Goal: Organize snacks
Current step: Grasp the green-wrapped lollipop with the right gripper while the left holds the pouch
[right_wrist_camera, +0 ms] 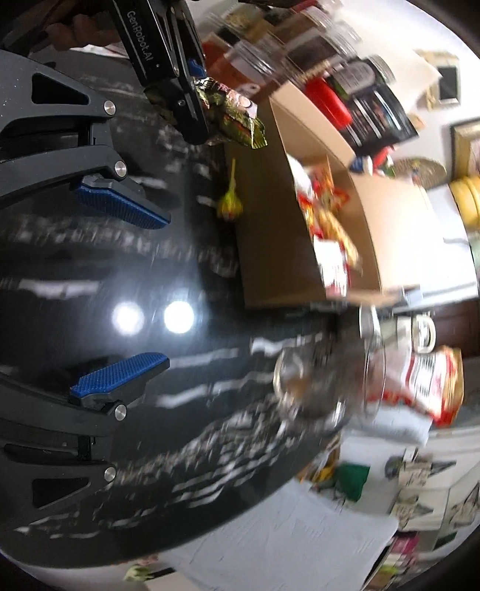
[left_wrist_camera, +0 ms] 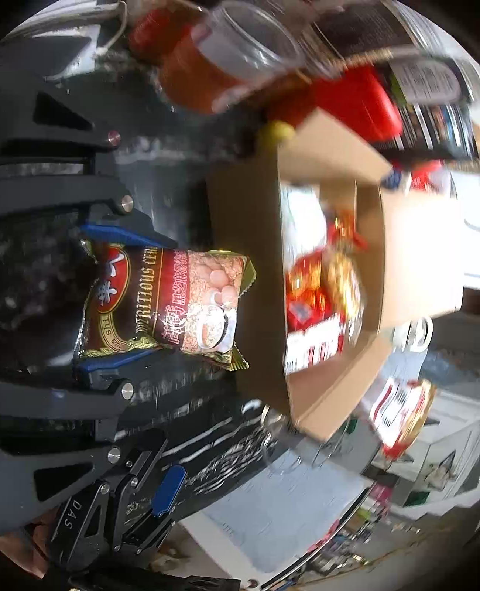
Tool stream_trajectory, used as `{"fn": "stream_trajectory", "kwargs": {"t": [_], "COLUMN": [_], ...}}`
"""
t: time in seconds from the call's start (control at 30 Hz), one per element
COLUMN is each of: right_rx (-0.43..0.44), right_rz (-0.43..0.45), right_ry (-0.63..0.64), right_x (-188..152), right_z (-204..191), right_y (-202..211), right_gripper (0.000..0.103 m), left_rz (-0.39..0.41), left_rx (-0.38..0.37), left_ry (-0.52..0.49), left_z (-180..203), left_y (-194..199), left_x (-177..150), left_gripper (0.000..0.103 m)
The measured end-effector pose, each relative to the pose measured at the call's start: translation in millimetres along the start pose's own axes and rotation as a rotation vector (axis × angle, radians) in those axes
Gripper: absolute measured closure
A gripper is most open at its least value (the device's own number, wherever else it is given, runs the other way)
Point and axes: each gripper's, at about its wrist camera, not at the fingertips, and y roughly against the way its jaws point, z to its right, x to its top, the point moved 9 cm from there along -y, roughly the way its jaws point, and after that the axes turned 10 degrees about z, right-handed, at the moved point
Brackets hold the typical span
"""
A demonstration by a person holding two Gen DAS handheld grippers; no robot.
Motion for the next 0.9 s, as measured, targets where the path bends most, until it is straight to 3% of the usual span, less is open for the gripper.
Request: {"fn": "stream_trajectory", "kwargs": {"t": [0.37,0.67,0.9], "right_rx": [0.074,0.105,0.106], "right_rz": [-0.034,-0.066,-0.097], "right_ry": [0.106,0.152,0.164], "right_x": [10,15,19], "right_z": [-58,-76,-82], "right_y": [-41,-81,-102], "right_gripper": [0.033,0.034,0.041], "left_rz": [0.010,0.006,0.009], "left_rx": [0.063,0.048,0.057], "left_ry": [0.085,0.133,0.156], "left_z": [-57,-73,-80], "left_y": [-1,-7,-7], "left_x": [-1,-5,-6], "left_gripper": [0.056,0.056,0.056]}}
